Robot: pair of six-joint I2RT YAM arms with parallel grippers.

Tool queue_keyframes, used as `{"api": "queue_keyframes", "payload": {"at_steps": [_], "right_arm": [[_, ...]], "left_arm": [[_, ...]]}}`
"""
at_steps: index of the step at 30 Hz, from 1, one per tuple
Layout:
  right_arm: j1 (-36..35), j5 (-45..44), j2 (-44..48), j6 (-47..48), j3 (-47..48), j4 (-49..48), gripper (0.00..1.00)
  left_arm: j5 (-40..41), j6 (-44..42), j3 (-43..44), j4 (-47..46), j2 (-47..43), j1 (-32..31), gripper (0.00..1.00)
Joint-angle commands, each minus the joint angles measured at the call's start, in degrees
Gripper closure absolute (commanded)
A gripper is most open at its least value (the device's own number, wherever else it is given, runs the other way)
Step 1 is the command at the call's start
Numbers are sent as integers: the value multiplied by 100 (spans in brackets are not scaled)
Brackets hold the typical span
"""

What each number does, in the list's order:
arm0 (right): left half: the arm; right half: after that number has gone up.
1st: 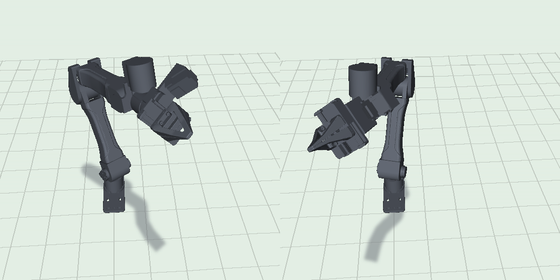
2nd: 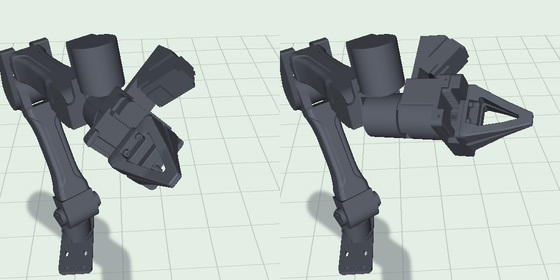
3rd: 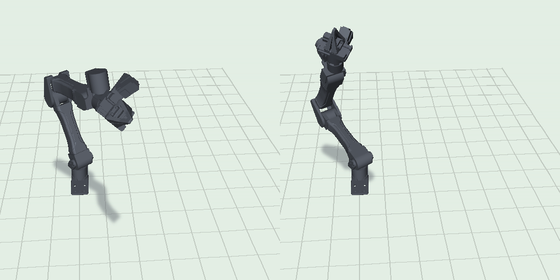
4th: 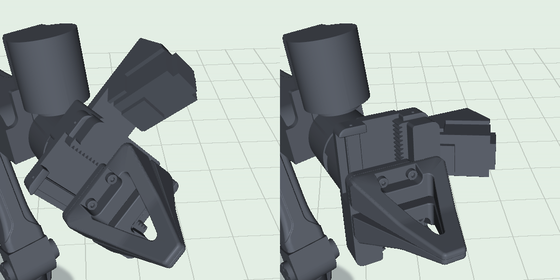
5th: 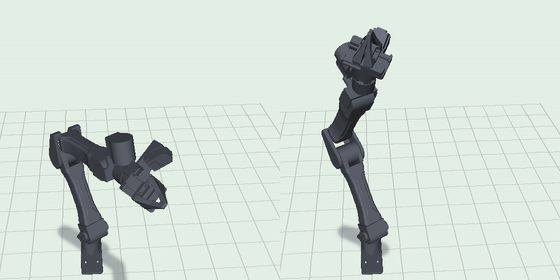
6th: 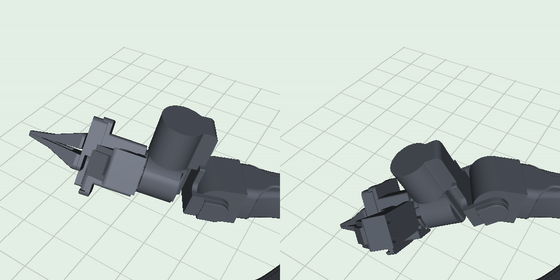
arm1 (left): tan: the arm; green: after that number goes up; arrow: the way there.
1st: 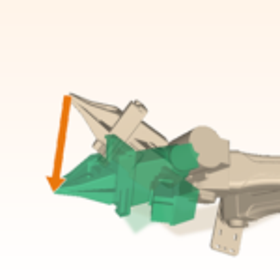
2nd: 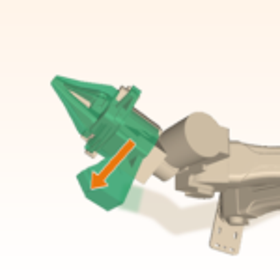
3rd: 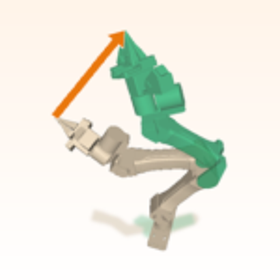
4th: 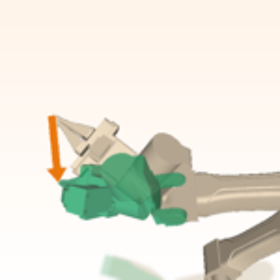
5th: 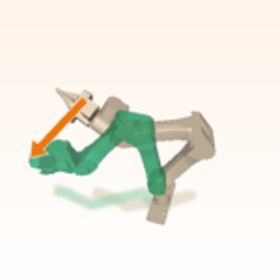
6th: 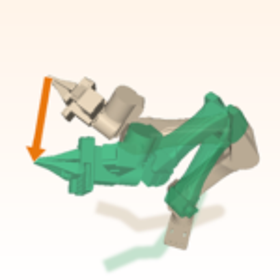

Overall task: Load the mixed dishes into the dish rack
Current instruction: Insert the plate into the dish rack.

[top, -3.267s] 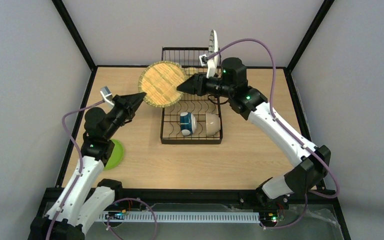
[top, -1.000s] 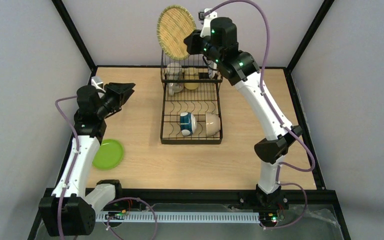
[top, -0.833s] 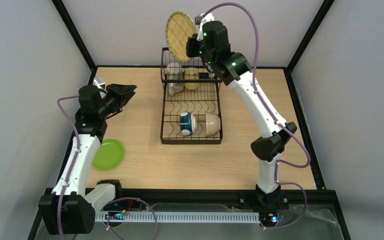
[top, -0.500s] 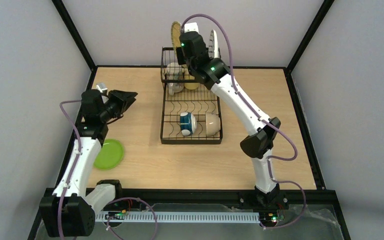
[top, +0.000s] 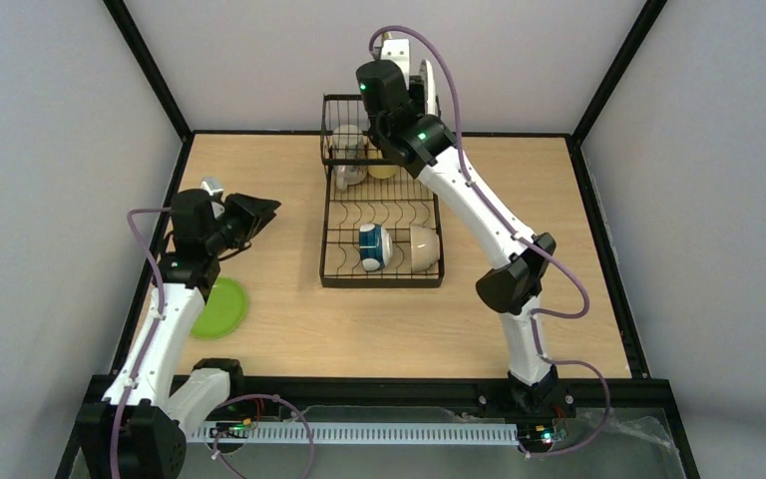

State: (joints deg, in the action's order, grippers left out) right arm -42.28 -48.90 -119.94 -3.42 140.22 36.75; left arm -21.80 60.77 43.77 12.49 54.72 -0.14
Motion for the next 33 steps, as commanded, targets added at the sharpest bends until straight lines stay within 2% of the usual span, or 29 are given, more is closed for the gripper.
{"api": "queue_keyframes", "payload": {"at_steps": [1, 11, 22, 33], "right_arm": [[1, -458, -196, -123, 224, -43, 100], [37, -538, -431, -533, 209, 233, 100], [271, -162, -461, -1130, -46, 586, 100], [317, 97, -621, -1291, -48, 606, 100]], "left_arm": [[1, -71, 66, 92, -26, -163, 38], [8, -170, 217, 249, 9, -315, 38], [-16, -169, 234, 272, 46, -371, 38], [3, -172, 249, 278, 83, -379, 39]]}}
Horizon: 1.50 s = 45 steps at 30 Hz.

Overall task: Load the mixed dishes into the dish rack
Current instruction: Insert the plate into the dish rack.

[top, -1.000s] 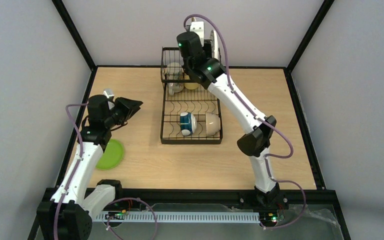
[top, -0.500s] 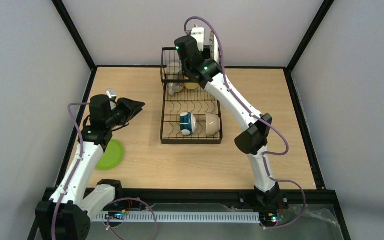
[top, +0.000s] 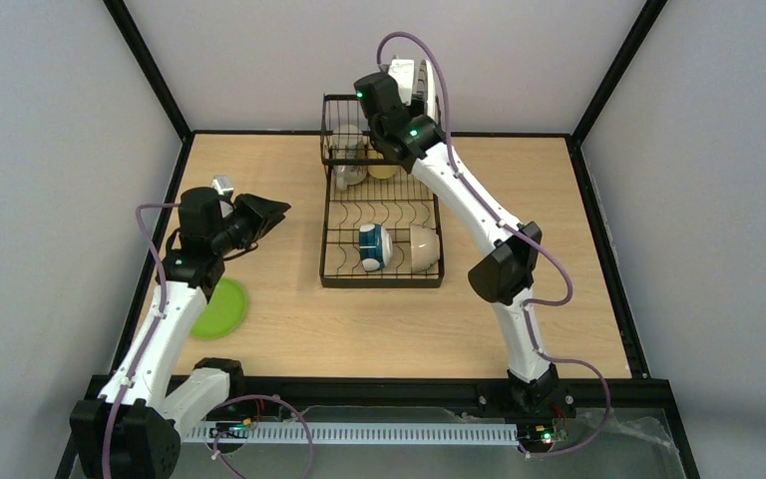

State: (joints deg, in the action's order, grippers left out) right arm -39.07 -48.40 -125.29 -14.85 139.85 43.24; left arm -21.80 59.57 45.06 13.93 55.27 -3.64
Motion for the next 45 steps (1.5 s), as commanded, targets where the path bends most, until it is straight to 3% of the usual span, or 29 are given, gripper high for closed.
{"api": "queue_keyframes", "payload": {"at_steps": [1, 19, 21, 24, 30, 45], "right_arm": [[-3, 57, -92, -149, -8, -51, 100], [5, 199, -336, -363, -5, 149, 100], [5, 236, -342, -345, -10, 155, 93], [5, 262, -330, -313, -11, 145, 74], [5, 290, -286, -257, -11, 105, 52], [-12, 341, -57, -219, -7, 122, 43]], "left_arm": [[9, -51, 120, 128, 26, -24, 39], [-7, -85, 93, 65, 133, -31, 38], [-3, -81, 88, 60, 145, -28, 38], [-1, -77, 83, 42, 151, -25, 38], [5, -66, 84, 16, 156, -27, 38], [1, -7, 65, 34, 43, -29, 38]]}}
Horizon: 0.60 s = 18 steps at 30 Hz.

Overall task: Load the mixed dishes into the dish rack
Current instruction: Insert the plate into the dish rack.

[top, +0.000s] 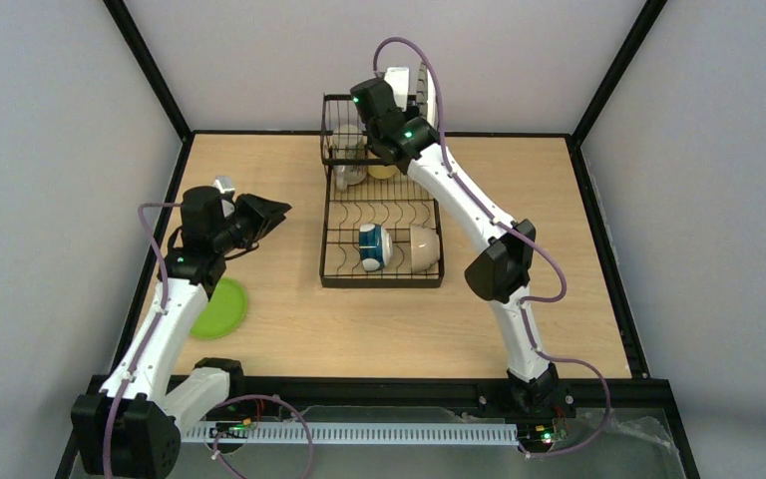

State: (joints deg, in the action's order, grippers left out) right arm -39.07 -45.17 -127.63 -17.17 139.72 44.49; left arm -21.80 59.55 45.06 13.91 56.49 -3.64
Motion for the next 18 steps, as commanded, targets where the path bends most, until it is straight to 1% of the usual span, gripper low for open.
{"api": "queue_keyframes", "payload": {"at_steps": [1, 18], "right_arm": [[-13, 9, 197, 20, 3, -2, 43], [-118, -118, 435, 144, 16, -46, 41]], "left_arm": [[8, 5, 61, 48, -89, -25, 38], [9, 39, 43, 98, -243, -28, 38]]}}
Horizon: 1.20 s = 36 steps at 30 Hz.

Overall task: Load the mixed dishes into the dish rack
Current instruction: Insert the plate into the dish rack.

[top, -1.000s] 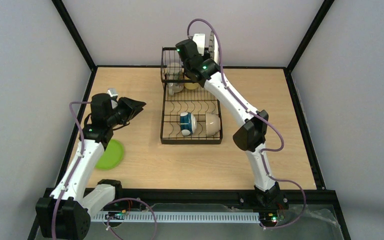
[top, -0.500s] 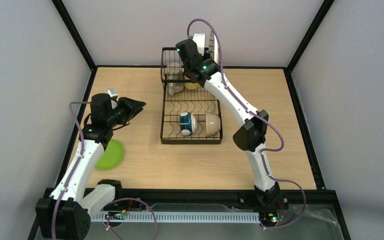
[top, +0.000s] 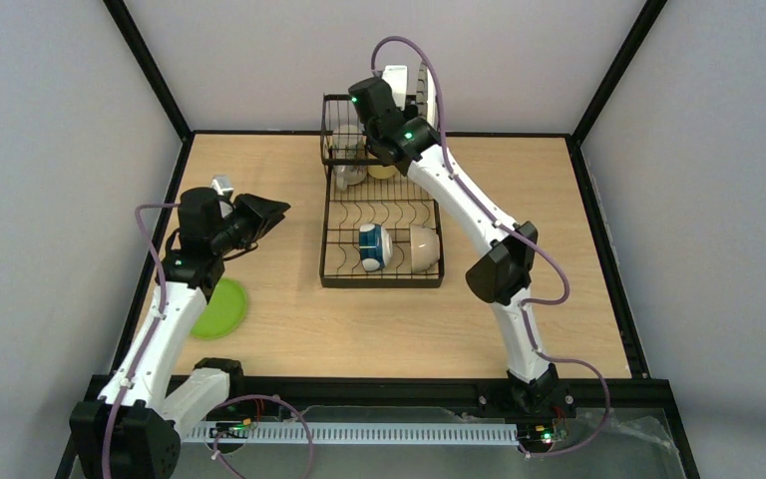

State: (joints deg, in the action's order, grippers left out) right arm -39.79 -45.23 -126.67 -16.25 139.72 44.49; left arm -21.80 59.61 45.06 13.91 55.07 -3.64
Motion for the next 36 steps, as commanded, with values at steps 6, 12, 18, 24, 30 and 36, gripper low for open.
{"api": "queue_keyframes", "payload": {"at_steps": [6, 12, 18, 24, 30, 36], "right_arm": [[-55, -167, 407, 60, 14, -15, 40], [-64, -209, 483, 127, 11, -36, 40], [-64, -218, 561, 174, 8, -26, 40], [-72, -220, 598, 175, 5, 21, 39], [-104, -237, 625, 166, 3, 35, 39], [-196, -293, 776, 318, 7, -74, 39]], "left_arm": [[-15, 57, 55, 111, -124, -30, 38], [-10, 89, 81, 121, -162, -28, 38], [25, 153, 52, 95, -232, -22, 38], [31, 223, -46, 64, -347, -25, 38], [37, 217, -59, 124, -418, -25, 38], [100, 235, -50, 164, -470, -29, 38]]}}
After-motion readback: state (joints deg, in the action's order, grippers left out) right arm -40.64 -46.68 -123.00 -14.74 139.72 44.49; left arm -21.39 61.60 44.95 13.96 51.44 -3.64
